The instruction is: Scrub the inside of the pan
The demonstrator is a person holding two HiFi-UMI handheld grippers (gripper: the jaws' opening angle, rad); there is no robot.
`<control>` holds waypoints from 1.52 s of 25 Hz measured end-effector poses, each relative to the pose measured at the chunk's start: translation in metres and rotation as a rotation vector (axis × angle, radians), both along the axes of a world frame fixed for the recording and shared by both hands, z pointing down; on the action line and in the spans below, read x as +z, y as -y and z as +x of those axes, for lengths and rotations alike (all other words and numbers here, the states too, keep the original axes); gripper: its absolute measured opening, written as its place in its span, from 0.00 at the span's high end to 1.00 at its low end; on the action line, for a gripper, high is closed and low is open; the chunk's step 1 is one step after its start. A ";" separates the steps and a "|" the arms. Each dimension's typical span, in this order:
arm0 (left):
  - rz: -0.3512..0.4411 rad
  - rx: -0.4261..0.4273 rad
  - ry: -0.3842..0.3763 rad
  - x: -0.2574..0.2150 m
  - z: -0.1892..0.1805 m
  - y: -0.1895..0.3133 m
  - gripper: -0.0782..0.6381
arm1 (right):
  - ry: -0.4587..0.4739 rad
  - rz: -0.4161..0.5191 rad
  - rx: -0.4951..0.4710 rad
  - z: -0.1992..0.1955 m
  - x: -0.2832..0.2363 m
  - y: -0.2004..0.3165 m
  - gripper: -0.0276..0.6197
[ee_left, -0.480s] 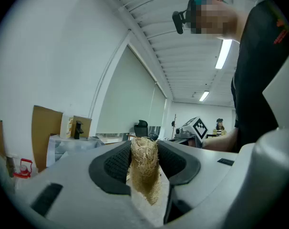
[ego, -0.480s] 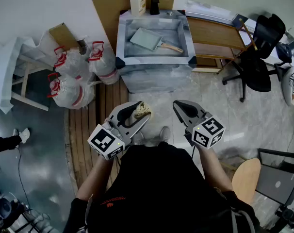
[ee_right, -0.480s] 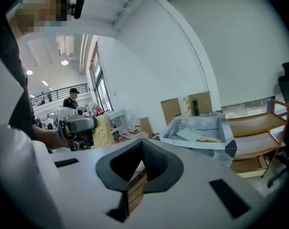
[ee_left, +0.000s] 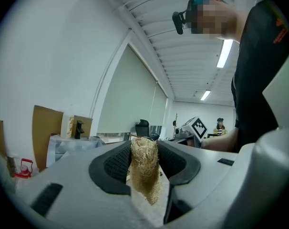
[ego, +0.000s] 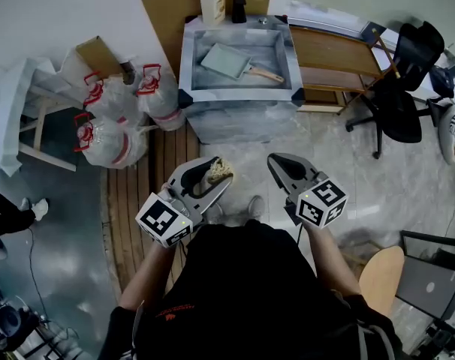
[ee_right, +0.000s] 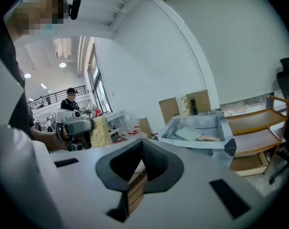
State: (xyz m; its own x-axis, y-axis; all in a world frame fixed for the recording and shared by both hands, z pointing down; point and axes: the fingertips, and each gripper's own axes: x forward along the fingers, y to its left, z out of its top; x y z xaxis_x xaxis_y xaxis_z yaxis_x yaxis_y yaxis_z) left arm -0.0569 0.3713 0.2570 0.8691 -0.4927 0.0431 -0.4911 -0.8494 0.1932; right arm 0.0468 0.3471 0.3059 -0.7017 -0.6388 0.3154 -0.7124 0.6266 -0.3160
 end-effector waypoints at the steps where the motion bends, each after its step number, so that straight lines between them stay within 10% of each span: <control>1: 0.000 0.000 0.002 0.000 0.001 0.000 0.65 | 0.001 0.000 -0.001 0.001 0.000 0.001 0.95; 38: 0.026 -0.105 0.053 -0.002 0.110 0.033 0.65 | 0.047 0.026 -0.104 0.116 0.001 0.031 0.95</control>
State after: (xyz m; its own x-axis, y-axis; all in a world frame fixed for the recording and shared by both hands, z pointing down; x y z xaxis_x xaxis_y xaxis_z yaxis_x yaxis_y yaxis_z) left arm 0.0529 0.3379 0.2548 0.8093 -0.5827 0.0737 -0.5868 -0.7970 0.1430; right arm 0.1629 0.3165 0.3073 -0.7781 -0.5698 0.2643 -0.6281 0.7046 -0.3302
